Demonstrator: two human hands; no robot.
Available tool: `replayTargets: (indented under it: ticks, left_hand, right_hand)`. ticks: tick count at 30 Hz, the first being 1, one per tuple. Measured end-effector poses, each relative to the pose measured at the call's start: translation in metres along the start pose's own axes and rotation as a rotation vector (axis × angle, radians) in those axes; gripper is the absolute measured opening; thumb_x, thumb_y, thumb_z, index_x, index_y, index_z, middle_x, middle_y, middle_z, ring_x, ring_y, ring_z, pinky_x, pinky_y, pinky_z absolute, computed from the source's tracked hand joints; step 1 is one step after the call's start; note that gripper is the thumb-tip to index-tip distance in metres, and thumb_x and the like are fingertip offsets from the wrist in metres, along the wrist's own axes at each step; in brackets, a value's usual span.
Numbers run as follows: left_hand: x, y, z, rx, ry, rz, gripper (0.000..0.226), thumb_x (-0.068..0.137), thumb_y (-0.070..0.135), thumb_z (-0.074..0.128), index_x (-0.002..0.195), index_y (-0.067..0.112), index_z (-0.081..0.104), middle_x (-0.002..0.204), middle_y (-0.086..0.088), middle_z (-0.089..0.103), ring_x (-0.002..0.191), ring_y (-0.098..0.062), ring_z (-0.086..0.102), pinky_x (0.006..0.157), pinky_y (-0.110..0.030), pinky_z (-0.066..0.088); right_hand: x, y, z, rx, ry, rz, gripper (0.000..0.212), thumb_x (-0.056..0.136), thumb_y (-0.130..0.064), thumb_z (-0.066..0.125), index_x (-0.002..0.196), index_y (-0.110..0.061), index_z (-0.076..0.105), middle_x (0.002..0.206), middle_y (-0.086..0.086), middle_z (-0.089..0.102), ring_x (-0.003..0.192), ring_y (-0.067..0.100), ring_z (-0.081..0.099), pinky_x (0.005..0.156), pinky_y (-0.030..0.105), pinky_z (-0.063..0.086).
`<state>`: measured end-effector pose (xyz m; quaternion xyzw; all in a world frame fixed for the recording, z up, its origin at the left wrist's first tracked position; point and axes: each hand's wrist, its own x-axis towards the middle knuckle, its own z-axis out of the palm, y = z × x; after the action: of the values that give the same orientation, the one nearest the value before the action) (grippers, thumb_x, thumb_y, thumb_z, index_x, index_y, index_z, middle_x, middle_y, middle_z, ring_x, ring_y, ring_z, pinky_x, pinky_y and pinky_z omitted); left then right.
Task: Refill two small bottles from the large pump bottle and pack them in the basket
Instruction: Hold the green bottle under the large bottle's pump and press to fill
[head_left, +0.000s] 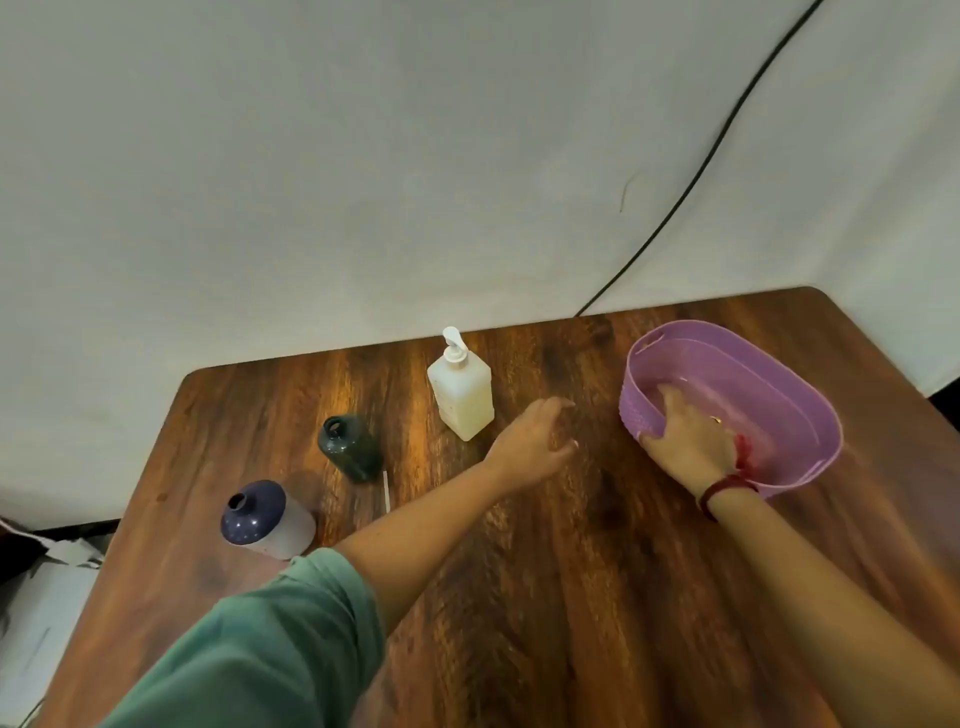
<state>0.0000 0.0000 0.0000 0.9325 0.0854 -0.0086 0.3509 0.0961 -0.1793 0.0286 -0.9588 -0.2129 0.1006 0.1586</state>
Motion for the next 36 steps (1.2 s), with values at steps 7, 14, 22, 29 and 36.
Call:
replayTargets:
  ticks: [7, 14, 22, 29, 36]
  left_hand:
    - [0.018, 0.007, 0.014, 0.074, -0.047, -0.036, 0.053, 0.092, 0.033, 0.056, 0.139, 0.019, 0.036, 0.147, -0.004, 0.033, 0.131, -0.021, 0.041, 0.103, -0.03, 0.041]
    - [0.021, 0.013, 0.021, 0.2, -0.018, 0.05, 0.057, 0.09, 0.031, 0.059, 0.14, 0.019, 0.035, 0.15, -0.004, 0.03, 0.137, -0.023, 0.033, 0.109, -0.035, 0.035]
    - [-0.004, 0.017, 0.042, 0.369, -0.04, 0.192, 0.065, 0.093, 0.032, 0.054, 0.149, 0.026, 0.02, 0.157, -0.008, 0.016, 0.147, -0.027, 0.008, 0.117, -0.045, 0.01]
    - [-0.027, 0.027, 0.064, 0.24, -0.114, 0.246, 0.053, 0.093, 0.031, 0.052, 0.142, 0.022, 0.032, 0.148, -0.012, 0.03, 0.128, -0.032, 0.044, 0.104, -0.046, 0.041]
    - [-0.058, 0.033, 0.074, 0.201, -0.119, 0.286, 0.046, 0.094, 0.036, 0.051, 0.135, 0.021, 0.039, 0.142, -0.011, 0.035, 0.126, -0.03, 0.045, 0.102, -0.047, 0.042]
  right_hand:
    - [0.018, 0.016, 0.019, 0.031, -0.02, 0.05, 0.009, 0.09, -0.012, 0.052, 0.098, -0.011, 0.057, 0.099, 0.012, 0.064, 0.091, 0.031, 0.06, 0.082, 0.044, 0.05]
    - [0.008, 0.018, 0.03, -0.027, -0.002, 0.056, 0.021, 0.093, -0.009, 0.044, 0.106, -0.014, 0.06, 0.099, 0.01, 0.066, 0.094, 0.033, 0.061, 0.081, 0.045, 0.05]
    - [-0.059, 0.02, 0.036, -0.09, -0.02, -0.03, 0.027, 0.094, -0.014, 0.044, 0.119, -0.018, 0.055, 0.105, 0.006, 0.066, 0.098, 0.029, 0.062, 0.081, 0.04, 0.05]
    - [-0.108, 0.023, 0.033, -0.085, -0.041, 0.039, 0.03, 0.092, -0.012, 0.049, 0.12, -0.02, 0.055, 0.102, 0.004, 0.067, 0.096, 0.027, 0.063, 0.08, 0.039, 0.052]
    - [-0.144, 0.029, 0.039, -0.095, -0.086, 0.05, 0.029, 0.094, -0.014, 0.045, 0.12, -0.021, 0.053, 0.106, 0.003, 0.067, 0.098, 0.025, 0.064, 0.081, 0.04, 0.051]
